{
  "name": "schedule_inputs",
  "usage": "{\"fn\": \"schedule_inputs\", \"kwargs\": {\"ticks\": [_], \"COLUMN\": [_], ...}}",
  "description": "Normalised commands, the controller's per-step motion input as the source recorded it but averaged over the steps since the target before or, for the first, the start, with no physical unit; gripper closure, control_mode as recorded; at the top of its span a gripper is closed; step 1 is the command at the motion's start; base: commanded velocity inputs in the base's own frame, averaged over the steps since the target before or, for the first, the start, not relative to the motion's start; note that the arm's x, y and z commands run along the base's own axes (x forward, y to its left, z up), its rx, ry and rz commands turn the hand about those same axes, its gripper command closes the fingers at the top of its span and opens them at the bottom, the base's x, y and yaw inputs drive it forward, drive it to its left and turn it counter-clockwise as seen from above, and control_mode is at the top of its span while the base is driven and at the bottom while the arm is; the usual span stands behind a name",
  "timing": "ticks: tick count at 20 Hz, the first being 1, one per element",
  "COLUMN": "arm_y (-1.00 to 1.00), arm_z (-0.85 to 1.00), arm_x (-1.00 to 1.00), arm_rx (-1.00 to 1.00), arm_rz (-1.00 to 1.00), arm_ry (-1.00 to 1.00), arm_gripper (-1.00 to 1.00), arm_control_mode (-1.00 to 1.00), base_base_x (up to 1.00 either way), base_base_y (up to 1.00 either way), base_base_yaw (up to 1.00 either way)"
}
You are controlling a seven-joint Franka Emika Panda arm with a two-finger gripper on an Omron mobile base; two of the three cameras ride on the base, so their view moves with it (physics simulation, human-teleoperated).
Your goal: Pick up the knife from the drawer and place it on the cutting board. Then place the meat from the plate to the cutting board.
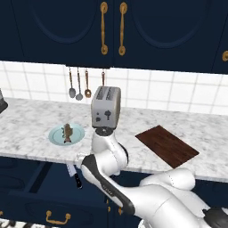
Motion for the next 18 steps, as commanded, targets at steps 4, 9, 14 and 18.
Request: {"fn": "schedule_inputs", "kwargs": {"ticks": [4,9,14,18], "arm_y": [0.99,0.87,0.56,0.54], "arm_z": [-0.53,-0.51,-0.48,-0.05], "arm_x": [0.0,0.0,0.01,-0.46], "arm_rx": [0.0,0.0,0.0,0.0], "arm_rz": [0.0,0.0,0.0,0.0], "arm_ry": [0.19,0.23,0.16,0.15], "arm_gripper": [-1.0,-1.0,-1.0,-1.0], "arm_control_mode": [-1.0,-1.0,-1.0,-1.0], "base_base_x": [0.0,0.0,0.0,0.0], "base_base_y": [0.0,0.0,0.0,0.0], "base_base_yaw": [0.0,0.0,0.0,0.0]}}
